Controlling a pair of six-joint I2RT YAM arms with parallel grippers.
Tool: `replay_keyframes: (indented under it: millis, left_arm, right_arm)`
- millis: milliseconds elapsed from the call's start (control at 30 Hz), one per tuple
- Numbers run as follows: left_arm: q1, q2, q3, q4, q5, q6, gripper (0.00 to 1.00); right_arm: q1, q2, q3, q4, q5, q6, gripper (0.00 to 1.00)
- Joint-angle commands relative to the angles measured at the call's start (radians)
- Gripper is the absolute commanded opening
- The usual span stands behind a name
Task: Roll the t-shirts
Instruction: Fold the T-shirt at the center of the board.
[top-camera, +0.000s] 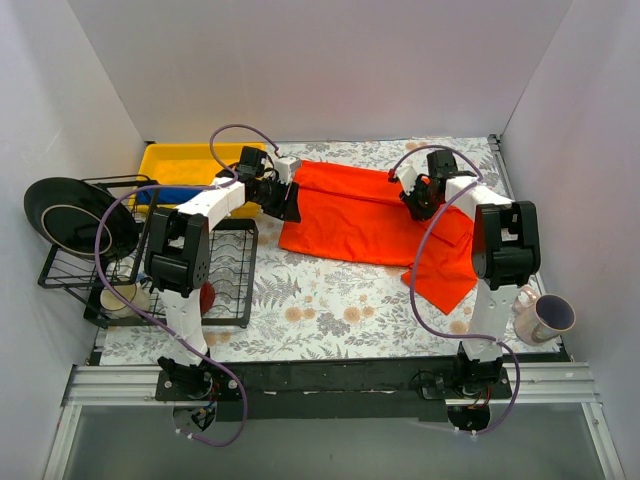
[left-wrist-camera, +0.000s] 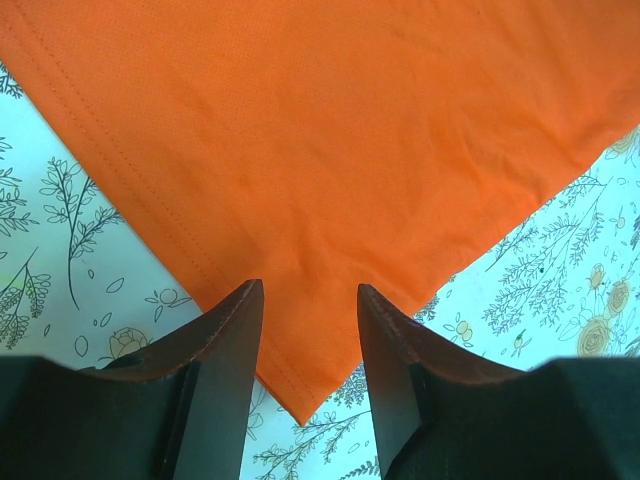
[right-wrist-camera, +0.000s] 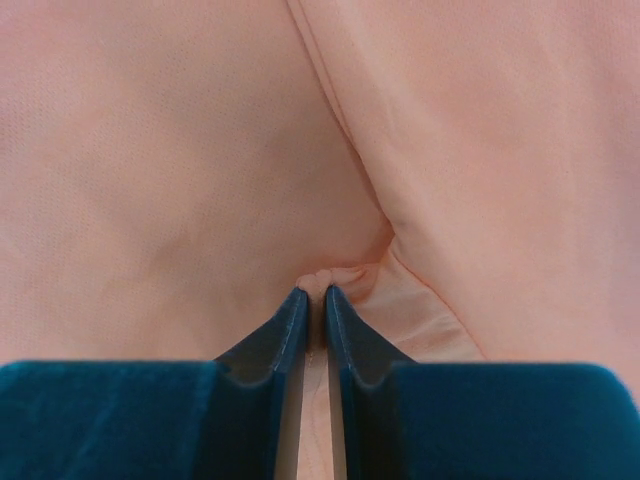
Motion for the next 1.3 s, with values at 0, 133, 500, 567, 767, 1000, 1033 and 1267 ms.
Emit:
replay_keyframes:
  millis: [0,133,500,567,767,1000,1033,1267]
  left_arm:
    - [0.004,-0.025,0.009,-0.001,-0.004,0.015,0.42]
    - [0.003,-0.019,0.015,-0.001,-0.004,0.015,0.43]
    - [0.004,0.004,0.053,-0.006,0.004,0.014,0.44]
    - [0.004,0.006,0.058,-0.01,0.003,0.014,0.45]
    - [0.004,0.001,0.07,-0.027,-0.001,0.029,0.46]
    - [0.004,-0.034,0.073,-0.252,0.081,0.328,0.5]
    - [0.004,-0.032,0.076,-0.319,0.09,0.421,0.51]
    - [-0.004,0.023,0.153,-0.42,0.056,0.515,0.51]
  right_arm:
    - [0.004,-0.015,0.05,-0.037,-0.026,0.011,0.18]
    - [0.002,-0.057,0.044,-0.072,-0.093,0.035,0.13]
    - [0.001,-0.052,0.028,-0.14,-0.131,0.057,0.43]
    - [-0.007,-0.06,0.059,-0.151,-0.136,0.081,0.45]
    - [-0.053,-0.095,0.172,-0.229,-0.171,0.129,0.48]
    - [-0.071,-0.43,-0.141,-0.244,-0.207,-0.089,0.48]
    - [-0.071,-0.476,-0.196,-0.229,-0.19,-0.115,0.49]
    - [-0.067,-0.863,-0.566,-0.285,-0.26,-0.379,0.48]
